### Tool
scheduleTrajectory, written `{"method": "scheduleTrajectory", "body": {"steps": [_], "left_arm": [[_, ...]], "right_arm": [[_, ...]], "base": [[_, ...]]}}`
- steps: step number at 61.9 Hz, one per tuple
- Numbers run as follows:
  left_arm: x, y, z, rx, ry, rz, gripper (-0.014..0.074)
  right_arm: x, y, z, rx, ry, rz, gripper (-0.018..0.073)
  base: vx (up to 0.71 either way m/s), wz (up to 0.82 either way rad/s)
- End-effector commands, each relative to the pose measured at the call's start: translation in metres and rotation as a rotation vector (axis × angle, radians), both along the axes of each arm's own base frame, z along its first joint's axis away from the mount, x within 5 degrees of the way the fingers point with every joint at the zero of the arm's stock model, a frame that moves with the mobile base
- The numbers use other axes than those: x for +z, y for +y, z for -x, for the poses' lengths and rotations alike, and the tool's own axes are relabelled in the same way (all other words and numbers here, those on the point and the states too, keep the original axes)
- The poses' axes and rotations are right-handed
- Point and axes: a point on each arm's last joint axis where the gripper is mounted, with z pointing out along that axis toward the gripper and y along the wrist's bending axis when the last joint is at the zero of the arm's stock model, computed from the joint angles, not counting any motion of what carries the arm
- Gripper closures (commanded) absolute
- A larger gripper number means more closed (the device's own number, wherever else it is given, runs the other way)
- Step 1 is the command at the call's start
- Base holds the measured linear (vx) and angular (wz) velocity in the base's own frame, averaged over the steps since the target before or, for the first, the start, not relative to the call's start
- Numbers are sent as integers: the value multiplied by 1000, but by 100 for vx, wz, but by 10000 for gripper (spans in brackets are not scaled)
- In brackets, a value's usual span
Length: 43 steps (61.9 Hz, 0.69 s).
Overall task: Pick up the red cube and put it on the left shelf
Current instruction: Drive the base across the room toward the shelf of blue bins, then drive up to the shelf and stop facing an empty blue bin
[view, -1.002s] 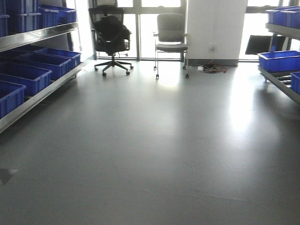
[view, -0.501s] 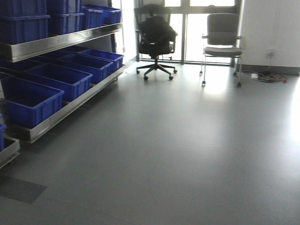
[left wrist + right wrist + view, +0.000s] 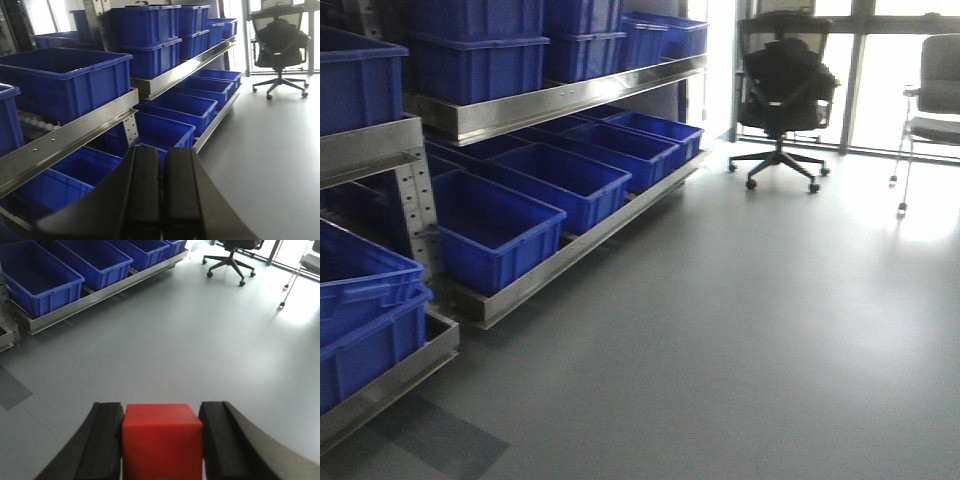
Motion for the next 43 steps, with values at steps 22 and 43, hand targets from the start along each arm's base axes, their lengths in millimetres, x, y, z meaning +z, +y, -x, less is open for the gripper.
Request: {"method": "scheduleTrajectory", "body": {"steps": [22, 43], "left_arm": [[1, 0, 0, -6, -69, 5, 491], [1, 0, 0, -6, -69, 5, 491]], "right_arm": [[18, -1, -2, -7, -116, -2, 501], [18, -1, -2, -7, -116, -2, 501]], "base": [[41, 62], [34, 55]]}}
